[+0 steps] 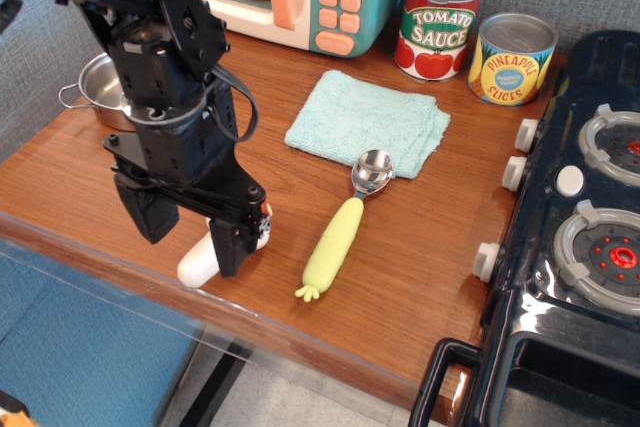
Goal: Move the pot to the front left corner of the table
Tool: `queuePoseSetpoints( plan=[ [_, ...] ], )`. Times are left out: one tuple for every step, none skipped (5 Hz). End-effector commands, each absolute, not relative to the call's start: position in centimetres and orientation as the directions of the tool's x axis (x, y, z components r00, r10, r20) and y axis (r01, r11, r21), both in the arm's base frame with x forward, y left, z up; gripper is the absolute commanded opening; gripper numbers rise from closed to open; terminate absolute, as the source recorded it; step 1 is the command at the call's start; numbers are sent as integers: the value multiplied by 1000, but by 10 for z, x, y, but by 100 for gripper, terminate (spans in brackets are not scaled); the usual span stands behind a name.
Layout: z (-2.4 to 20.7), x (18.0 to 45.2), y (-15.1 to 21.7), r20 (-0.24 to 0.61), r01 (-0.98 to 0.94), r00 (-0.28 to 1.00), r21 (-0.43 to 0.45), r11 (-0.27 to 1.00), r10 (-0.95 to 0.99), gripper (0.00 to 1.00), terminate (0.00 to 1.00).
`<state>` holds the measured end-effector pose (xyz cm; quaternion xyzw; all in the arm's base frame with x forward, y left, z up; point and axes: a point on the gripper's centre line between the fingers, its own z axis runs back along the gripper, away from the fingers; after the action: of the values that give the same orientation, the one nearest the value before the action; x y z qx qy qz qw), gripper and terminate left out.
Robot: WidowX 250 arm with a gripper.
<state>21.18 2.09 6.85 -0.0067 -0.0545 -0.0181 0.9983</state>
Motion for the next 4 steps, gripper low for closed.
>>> queuePoseSetpoints(
  plan=[
    [68, 212, 21, 109, 37, 993, -11, 999, -35, 100, 0],
    [87, 222, 26, 176, 17, 984, -5, 1000, -16, 100, 0],
    [106, 243, 40, 221, -28, 975, -36, 999, 35, 100, 0],
    [116, 285, 69, 241, -101, 964, -60, 993, 113, 100, 0]
  ],
)
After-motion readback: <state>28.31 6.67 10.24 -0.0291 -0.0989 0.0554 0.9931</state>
